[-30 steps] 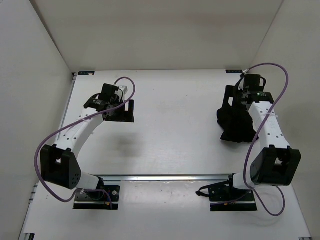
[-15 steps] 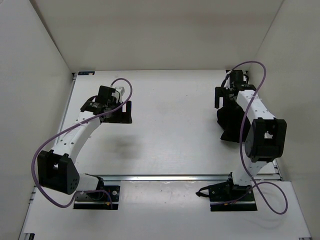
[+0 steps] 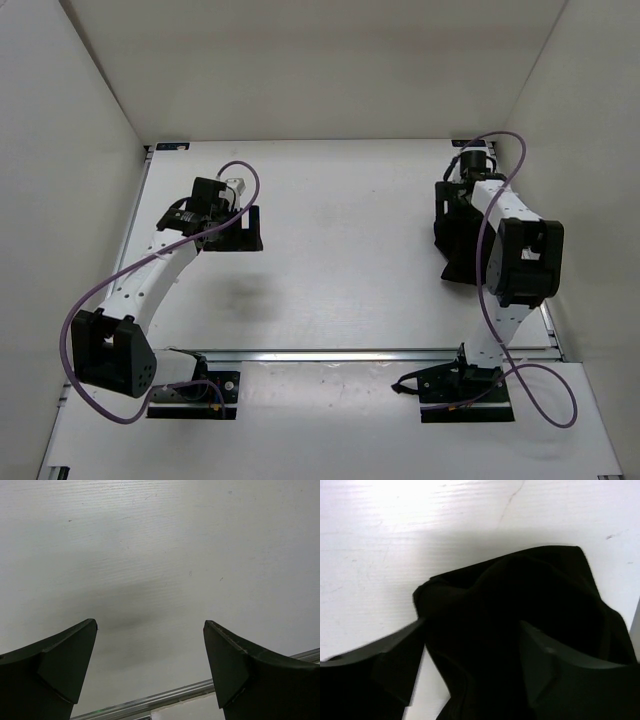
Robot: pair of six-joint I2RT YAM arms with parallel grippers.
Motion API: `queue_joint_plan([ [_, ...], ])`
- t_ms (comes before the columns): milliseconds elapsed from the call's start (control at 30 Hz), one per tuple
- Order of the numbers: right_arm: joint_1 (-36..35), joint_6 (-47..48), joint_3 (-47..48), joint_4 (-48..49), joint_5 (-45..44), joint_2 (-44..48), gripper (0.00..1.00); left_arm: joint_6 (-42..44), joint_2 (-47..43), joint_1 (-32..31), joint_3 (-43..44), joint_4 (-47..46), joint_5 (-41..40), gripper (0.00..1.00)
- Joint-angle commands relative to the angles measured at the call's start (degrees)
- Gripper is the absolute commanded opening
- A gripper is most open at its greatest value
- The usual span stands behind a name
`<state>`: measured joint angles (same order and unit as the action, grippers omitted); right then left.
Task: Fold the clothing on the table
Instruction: Move the skirt to the center of the board
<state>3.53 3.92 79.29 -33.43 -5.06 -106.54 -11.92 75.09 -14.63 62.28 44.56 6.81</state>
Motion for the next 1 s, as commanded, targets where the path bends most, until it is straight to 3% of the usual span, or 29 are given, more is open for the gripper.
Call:
queue_joint_plan([
  [0,3.1,-1.1,1.6,4.2,4.6,0.2,0.64,-0.9,-2.4,0.4,0.1,-0.3,0.5,0.99],
  [33,3.5,-1.8,1.6,4.4,7.3,-0.3,0.61,-1.3,-2.4,0.1,0.3,0.0,0.9,0.99],
  [133,3.9,-2.1,2.5,5.0,9.9,-1.2,0.29,-1.9,-2.7,-0.2,0.5,0.0,1.1,0.99],
  [233,3.5,-1.6,2.4,5.3,10.3,-1.7,0.15,-2.1,-3.3,-0.4,0.6,0.0,1.3,0.99],
  [267,3.1,-0.9,3.1,5.4,10.6,-2.3,0.04,-2.6,-3.3,-0.3,0.5,0.3,1.5,0.98],
  [300,2.5,-0.7,3.1,4.8,10.7,-2.3,0.00,-2.5,-3.5,0.0,0.4,0.4,1.4,0.98],
  [467,-0.7,-2.1,11.1,1.8,20.1,-1.5,0.00,-2.9,-4.9,0.2,-0.9,0.2,2.2,0.98],
  [633,-14.7,-6.6,26.8,-1.5,32.4,-1.1,0.00,-3.3,-6.0,0.8,-2.2,-1.1,4.2,0.99],
  [733,-24.1,-7.4,38.2,-2.0,32.7,-0.4,0.00,-3.9,-5.7,2.0,-0.5,-2.1,3.8,0.98],
  [833,-26.3,-10.4,44.5,2.0,34.7,3.9,0.00,-3.7,-5.1,3.5,2.0,-2.7,5.0,0.98],
  [900,-23.9,-15.8,38.8,7.5,40.8,8.7,0.00,-4.2,-5.3,3.3,3.2,-2.1,3.8,0.98],
  [967,-20.3,-16.9,27.6,13.7,39.0,14.2,0.00,-4.9,-6.4,3.3,2.8,-2.8,3.6,0.99],
])
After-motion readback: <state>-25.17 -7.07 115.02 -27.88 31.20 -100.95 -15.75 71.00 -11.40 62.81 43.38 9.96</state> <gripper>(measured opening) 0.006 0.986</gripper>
